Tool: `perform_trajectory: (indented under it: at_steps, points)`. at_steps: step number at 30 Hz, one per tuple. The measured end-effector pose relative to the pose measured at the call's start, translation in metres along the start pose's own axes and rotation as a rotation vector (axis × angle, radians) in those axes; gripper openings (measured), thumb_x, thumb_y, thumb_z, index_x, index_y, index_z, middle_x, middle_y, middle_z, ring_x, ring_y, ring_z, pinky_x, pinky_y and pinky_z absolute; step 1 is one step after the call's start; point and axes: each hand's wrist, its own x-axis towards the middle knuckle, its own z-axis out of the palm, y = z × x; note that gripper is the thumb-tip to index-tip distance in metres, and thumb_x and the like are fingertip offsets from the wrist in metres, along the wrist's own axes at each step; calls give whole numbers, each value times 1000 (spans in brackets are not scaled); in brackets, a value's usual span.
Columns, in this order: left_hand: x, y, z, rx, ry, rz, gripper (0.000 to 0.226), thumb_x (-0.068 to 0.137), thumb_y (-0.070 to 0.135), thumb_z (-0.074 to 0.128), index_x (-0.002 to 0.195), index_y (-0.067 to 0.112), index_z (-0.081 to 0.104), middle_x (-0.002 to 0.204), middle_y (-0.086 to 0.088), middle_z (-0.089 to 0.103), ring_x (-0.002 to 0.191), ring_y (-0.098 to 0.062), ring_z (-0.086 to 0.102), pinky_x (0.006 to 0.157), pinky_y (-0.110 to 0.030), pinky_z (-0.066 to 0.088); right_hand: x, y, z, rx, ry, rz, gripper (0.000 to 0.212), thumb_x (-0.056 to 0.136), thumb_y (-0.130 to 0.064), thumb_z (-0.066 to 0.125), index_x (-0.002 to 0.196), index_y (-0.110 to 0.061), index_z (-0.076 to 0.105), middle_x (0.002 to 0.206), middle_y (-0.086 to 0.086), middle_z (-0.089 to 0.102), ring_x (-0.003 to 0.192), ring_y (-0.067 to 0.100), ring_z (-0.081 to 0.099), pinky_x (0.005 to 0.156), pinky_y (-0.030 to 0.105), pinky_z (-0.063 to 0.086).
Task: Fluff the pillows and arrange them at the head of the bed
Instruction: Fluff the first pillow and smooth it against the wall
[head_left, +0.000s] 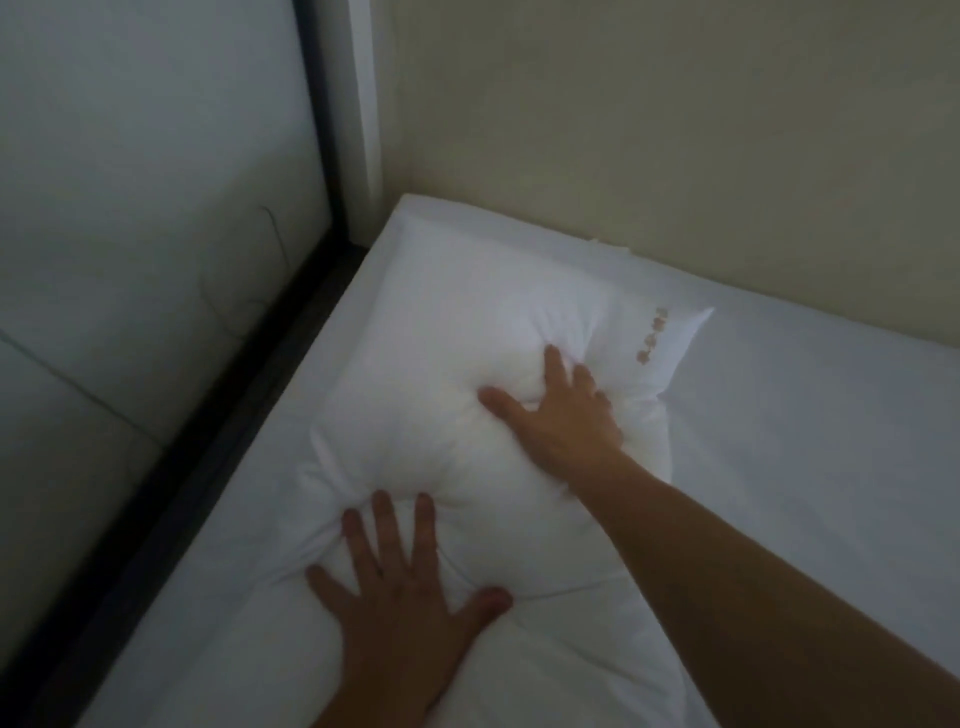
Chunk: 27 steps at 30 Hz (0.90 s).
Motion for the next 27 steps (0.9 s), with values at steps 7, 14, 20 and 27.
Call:
perform_trajectory:
  at_steps: [7, 14, 20, 27]
  points:
    - [8, -4, -3, 27, 58, 175, 95, 70, 87, 29, 138, 21, 36, 136, -23, 42, 126, -43, 36, 99, -66, 23, 12, 1, 26, -162, 120, 66, 102, 61, -92, 29, 143, -33, 18, 140, 11, 36, 121, 40, 39, 96, 58, 32]
    - [41, -8, -30, 15, 145, 305, 61, 73, 81, 32, 90, 24, 50, 84, -5, 57, 79, -30, 58, 64, -39, 43, 14, 1, 36, -174, 259, -1, 75, 76, -80, 33, 117, -18, 44, 112, 14, 57, 103, 34, 52, 82, 49, 40]
    - [35, -12, -66, -85, 125, 353, 52, 76, 80, 29, 79, 28, 35, 84, 1, 64, 83, -21, 64, 65, -36, 44, 0, 6, -10, -135, 325, -200, 47, 84, -70, 35, 83, -23, 39, 84, 12, 65, 80, 34, 62, 62, 37, 33]
    - [38, 23, -154, -83, 254, 442, 49, 77, 74, 40, 75, 26, 31, 75, 1, 62, 73, -21, 63, 58, -33, 38, 5, -23, -103, -43, 409, -276, 48, 83, -70, 37, 84, -23, 37, 81, 13, 63, 80, 36, 60, 64, 38, 33]
